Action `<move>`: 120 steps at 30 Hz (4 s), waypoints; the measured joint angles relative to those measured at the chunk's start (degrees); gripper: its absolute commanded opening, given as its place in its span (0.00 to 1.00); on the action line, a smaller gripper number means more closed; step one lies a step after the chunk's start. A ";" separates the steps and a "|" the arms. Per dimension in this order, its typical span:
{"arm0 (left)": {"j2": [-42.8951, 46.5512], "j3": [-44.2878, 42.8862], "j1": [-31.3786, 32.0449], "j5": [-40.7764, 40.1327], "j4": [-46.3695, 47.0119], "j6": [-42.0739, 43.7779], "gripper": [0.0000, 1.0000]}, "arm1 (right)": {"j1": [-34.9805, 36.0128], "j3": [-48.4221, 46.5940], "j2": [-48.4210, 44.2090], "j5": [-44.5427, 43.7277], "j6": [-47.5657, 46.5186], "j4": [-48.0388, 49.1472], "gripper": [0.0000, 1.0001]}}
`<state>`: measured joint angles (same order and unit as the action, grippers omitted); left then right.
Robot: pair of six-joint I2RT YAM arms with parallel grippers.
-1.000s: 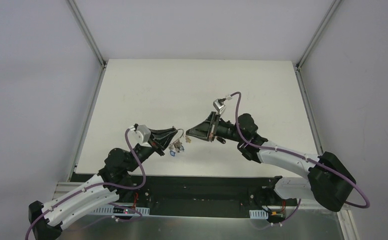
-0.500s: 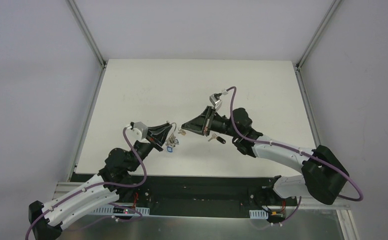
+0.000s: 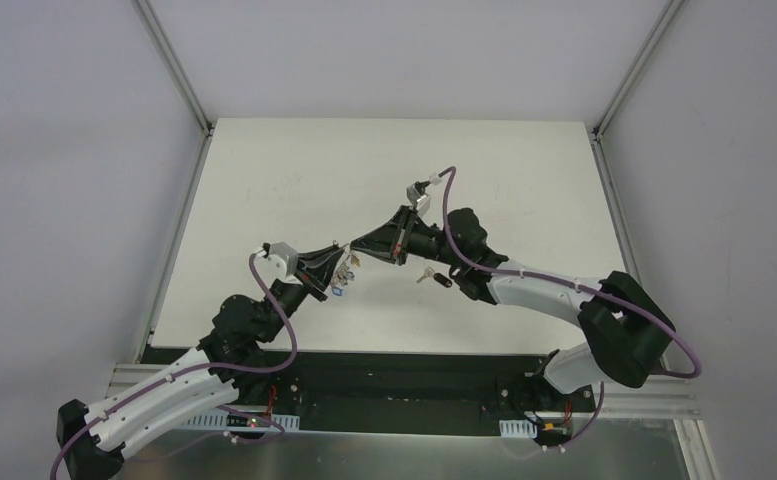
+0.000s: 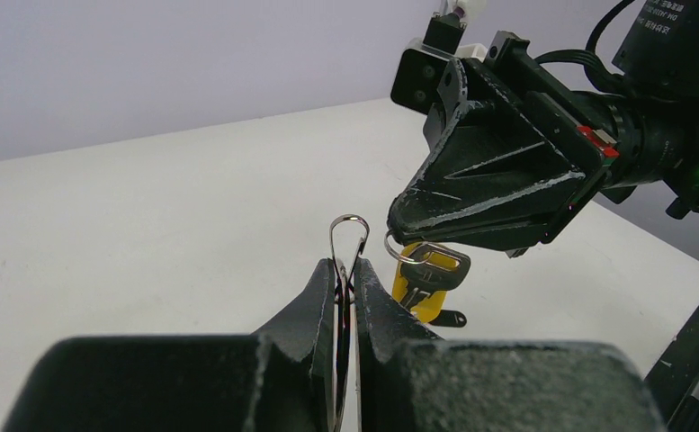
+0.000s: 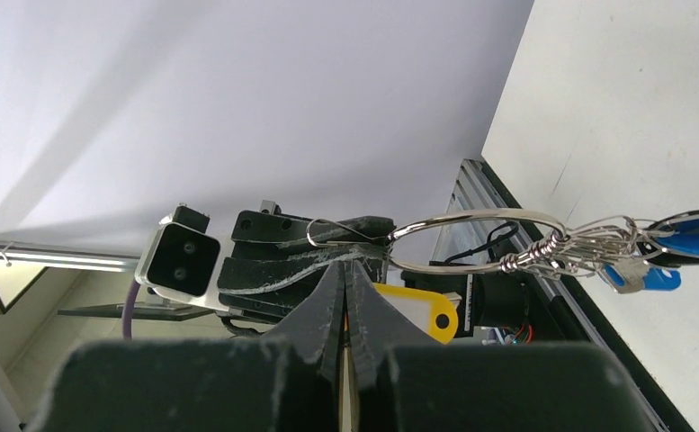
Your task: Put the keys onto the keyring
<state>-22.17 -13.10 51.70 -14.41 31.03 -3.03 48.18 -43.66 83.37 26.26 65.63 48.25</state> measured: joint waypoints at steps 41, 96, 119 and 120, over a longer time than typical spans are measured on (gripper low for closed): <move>-0.37 0.52 -0.04 -1.31 0.04 0.83 0.00 | 1.51 -2.84 5.99 -1.25 3.43 3.17 0.00; 0.59 0.90 0.00 3.74 -0.63 0.52 0.00 | -3.65 4.22 -6.73 -3.08 -3.48 -4.13 0.33; -1.09 0.90 0.00 1.70 -1.97 0.44 0.00 | 10.47 4.39 -25.57 -9.90 -33.94 -67.84 0.58; -1.18 0.90 0.00 1.64 -2.14 0.44 0.00 | 11.98 4.24 -24.83 -10.99 -33.66 -68.57 0.58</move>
<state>-23.35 -12.21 51.70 -12.78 28.88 -2.59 60.16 -39.42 58.54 15.27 31.97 -20.32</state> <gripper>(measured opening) 0.030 0.574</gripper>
